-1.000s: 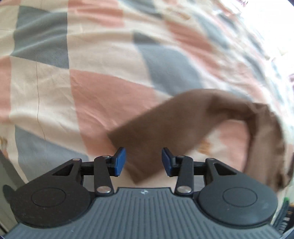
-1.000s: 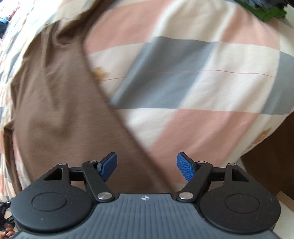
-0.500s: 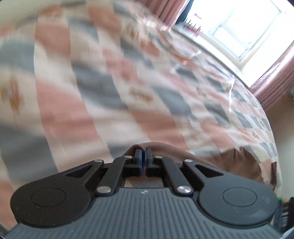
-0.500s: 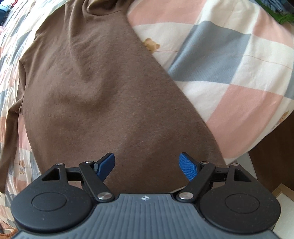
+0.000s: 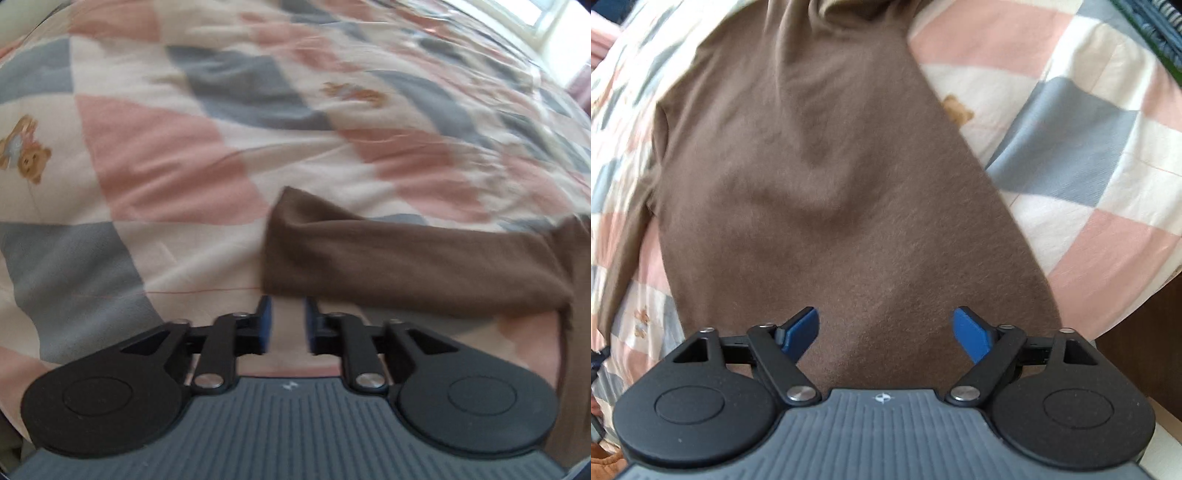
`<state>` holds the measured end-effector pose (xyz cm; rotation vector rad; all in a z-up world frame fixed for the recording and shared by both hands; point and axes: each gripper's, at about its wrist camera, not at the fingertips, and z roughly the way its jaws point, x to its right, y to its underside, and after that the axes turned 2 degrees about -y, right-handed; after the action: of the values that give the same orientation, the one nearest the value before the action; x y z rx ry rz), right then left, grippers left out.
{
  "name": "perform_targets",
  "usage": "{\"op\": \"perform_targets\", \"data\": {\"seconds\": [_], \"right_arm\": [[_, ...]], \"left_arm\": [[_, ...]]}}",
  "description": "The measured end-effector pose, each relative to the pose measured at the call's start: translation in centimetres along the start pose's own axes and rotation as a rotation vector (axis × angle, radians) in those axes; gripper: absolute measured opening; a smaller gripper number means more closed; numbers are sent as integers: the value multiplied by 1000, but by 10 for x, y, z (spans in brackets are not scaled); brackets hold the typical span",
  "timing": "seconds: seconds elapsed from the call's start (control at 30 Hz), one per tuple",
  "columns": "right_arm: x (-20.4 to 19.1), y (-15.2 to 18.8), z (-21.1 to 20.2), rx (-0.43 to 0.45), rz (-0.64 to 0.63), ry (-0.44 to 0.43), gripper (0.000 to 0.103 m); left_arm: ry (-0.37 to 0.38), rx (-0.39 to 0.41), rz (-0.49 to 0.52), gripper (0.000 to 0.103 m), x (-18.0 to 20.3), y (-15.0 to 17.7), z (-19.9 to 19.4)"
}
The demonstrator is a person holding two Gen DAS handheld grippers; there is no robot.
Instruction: Fold clothes
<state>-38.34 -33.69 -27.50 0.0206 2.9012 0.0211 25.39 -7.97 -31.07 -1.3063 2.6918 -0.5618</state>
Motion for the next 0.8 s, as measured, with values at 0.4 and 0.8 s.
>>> {"op": "perform_targets", "data": {"seconds": [0.4, 0.8], "right_arm": [[45, 29, 3, -72, 135, 123, 89], [-3, 6, 16, -105, 10, 116, 91]], "left_arm": [[1, -40, 385, 29, 20, -41, 25], [167, -67, 120, 0, 8, -80, -31]]}}
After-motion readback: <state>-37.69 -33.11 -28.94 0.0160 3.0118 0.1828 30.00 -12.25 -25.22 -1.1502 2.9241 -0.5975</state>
